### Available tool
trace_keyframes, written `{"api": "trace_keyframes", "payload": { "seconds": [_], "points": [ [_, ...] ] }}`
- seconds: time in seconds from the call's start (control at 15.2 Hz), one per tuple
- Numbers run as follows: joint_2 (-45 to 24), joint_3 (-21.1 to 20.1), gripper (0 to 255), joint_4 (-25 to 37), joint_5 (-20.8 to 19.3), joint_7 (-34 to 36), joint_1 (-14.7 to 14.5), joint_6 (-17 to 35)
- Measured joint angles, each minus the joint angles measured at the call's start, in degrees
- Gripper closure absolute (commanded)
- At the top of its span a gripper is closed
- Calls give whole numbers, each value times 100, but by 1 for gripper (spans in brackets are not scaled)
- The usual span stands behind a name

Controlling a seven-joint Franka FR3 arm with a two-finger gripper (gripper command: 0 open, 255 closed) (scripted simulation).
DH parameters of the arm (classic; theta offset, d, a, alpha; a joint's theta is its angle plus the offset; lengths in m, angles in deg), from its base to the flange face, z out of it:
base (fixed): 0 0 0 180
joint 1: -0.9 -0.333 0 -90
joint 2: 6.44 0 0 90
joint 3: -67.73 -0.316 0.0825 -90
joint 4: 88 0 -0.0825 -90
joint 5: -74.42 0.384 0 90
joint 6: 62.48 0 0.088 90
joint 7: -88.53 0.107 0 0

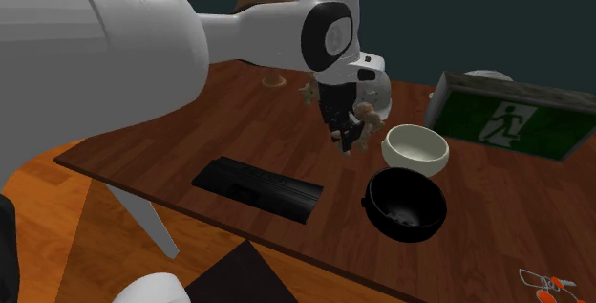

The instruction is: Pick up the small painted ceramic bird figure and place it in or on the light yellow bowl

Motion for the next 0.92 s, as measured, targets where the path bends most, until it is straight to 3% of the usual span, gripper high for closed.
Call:
{"api": "trace_keyframes", "payload": {
  "seconds": [0.66, 0.92],
  "points": [
    [-57, 19, 255, 793, -14, -65, 22, -735],
    [-597, 75, 255, 1290, -178, -182, 143, -704]
  ]
}}
